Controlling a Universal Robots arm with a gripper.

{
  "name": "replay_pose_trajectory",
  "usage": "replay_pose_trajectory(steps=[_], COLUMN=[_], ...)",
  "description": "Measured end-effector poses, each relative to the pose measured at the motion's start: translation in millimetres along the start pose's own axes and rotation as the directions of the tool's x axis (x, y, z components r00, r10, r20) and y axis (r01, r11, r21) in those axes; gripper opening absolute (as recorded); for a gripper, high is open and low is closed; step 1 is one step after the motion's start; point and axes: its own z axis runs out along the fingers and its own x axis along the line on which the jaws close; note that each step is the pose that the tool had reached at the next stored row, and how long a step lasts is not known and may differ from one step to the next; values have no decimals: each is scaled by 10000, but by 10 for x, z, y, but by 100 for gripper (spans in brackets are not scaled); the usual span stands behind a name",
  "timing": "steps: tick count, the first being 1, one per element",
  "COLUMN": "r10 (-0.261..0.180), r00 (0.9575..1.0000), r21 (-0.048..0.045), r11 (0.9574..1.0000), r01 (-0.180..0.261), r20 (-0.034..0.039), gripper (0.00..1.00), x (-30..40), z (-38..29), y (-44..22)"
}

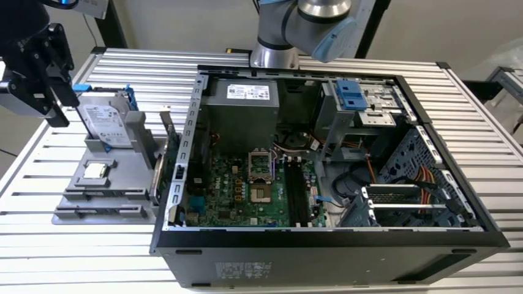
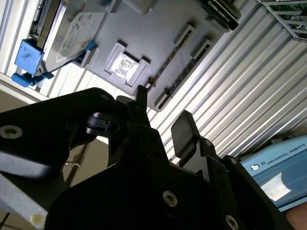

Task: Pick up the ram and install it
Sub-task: 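Pick up the ram and move it above insertion slot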

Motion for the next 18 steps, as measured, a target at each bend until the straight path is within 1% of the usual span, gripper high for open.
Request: replay_pose_trajectory(steps=[3,9,18], r10=[92,333,377], r00=[10000,9994,9993], r21=[1,5,-4], r11=[10000,9994,9993], r01=[-92,-333,-377], r20=[0,4,5], gripper=[100,100,100], x=[0,-3,-7], z=[6,37,96], y=[-1,0,-1])
